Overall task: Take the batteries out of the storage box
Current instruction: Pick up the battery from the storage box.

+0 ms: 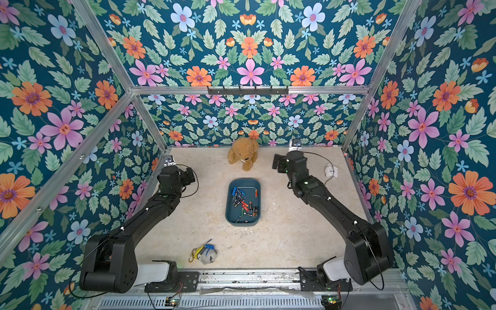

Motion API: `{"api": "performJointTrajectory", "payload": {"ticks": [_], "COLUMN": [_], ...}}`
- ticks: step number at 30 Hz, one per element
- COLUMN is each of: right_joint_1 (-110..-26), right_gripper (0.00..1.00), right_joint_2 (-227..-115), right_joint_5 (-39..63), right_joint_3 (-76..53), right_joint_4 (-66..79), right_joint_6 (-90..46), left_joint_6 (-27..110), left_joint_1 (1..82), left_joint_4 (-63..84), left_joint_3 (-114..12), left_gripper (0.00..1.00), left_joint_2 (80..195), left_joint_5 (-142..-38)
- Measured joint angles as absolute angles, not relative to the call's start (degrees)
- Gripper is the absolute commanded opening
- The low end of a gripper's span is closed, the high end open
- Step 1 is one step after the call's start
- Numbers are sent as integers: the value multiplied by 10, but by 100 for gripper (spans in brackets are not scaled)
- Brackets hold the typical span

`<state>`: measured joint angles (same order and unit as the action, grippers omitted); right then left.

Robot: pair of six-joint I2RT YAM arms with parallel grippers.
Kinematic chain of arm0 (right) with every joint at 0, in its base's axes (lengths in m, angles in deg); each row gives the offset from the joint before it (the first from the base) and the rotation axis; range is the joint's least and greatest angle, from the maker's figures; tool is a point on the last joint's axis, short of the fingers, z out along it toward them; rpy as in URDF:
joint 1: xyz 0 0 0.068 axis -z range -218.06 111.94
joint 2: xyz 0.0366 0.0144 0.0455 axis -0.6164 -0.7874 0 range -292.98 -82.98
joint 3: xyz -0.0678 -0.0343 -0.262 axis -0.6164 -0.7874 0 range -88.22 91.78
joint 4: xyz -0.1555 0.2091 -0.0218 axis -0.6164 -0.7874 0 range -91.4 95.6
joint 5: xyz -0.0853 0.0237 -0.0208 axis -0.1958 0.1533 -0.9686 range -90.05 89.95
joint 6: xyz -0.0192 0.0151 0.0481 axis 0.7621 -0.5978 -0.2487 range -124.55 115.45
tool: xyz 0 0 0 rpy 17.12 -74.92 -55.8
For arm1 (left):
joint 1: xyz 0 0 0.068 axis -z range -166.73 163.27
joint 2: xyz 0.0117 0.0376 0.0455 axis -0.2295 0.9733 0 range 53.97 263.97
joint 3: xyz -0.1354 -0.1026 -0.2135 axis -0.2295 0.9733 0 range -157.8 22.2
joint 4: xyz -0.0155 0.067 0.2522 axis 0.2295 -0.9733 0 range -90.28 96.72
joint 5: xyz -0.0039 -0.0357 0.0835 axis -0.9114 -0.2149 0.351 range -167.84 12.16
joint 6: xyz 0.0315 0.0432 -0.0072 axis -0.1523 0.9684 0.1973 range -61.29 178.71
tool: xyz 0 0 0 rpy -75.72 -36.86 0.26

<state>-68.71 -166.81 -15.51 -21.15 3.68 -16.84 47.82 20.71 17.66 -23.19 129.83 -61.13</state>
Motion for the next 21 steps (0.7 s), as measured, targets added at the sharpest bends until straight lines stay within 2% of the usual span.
{"api": "performJointTrajectory", "payload": {"ticks": [7,12,18,21], "right_joint_1": [-790,-804,-819,-819], "right_gripper": [83,67,53,53], "right_joint_2": [-1816,-1908,-1942,-1952], "right_joint_5": [-121,-85,-57,-54], "right_joint_3": [-69,-20,-7,-3], "right_joint_4": [-100,-156,-171,-174], "right_joint_6": [-231,-251,-259,-261], "left_joint_6": [429,405,390,384], "left_joint_1": [212,222,236,242], "left_joint_4": [90,55,34,23], "left_joint_3": [-244,-254,-251,-252], "left_gripper": [99,100,100,100], "left_joint_2": [1284,1288,1291,1296], "left_joint_5": [-659,-679,-694,-696]}}
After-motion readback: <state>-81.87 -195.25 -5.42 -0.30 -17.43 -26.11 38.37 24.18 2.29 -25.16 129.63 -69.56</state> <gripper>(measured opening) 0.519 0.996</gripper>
